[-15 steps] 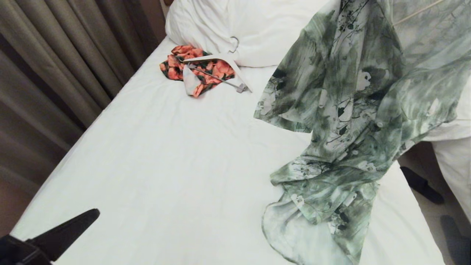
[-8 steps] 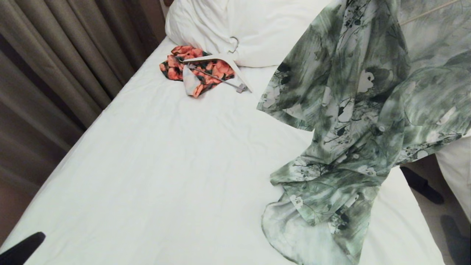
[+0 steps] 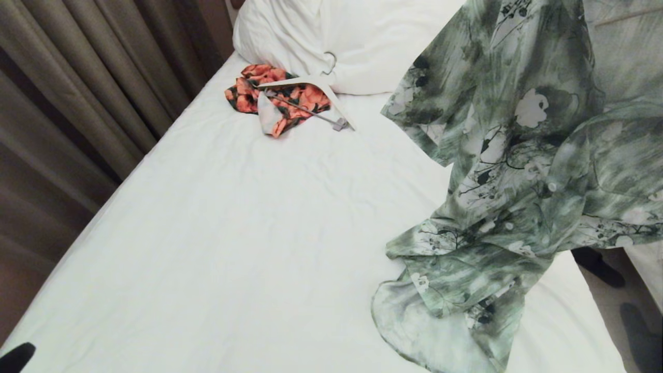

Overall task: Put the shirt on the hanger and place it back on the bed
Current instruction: Take the clothes hanger out of the clothes

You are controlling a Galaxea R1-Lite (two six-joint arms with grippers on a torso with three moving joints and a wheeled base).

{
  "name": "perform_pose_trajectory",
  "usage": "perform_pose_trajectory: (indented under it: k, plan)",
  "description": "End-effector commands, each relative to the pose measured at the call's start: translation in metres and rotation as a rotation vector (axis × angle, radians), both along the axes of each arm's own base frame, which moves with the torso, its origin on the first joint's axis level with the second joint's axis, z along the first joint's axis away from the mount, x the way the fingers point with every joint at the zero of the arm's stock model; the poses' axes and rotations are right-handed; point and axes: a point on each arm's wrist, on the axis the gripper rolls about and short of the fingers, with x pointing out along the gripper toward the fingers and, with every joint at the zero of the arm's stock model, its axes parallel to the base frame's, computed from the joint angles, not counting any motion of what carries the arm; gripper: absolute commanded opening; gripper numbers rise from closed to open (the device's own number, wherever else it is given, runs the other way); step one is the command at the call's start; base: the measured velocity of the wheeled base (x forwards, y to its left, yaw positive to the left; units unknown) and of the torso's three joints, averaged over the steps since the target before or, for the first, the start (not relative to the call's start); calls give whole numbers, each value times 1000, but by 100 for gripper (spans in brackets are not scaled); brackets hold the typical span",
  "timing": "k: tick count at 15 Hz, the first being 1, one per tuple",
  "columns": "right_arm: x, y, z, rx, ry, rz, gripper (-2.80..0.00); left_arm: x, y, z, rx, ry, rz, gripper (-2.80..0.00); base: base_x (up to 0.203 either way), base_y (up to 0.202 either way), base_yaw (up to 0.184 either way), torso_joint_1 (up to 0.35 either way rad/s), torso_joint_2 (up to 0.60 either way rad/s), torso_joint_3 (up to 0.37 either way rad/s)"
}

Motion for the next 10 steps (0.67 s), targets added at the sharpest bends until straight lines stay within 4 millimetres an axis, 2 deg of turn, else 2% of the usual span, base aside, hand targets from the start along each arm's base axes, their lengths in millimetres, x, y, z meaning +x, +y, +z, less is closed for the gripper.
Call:
perform_pose_trajectory:
  k: [1, 4, 10]
  plan:
    - [0, -9, 3, 0, -18, -25, -280, -4, 1, 1, -26, -30, 34, -280, 0, 0, 0, 0, 0, 0]
    - [2, -13, 4, -45, -48, -44, -280, -4, 1, 0, -58, -28, 58, -280, 0, 0, 0, 0, 0, 0]
    - [21, -20, -1, -96, -62, -94, -280, -5, 0, 1, -65, -34, 78, -280, 0, 0, 0, 0, 0, 0]
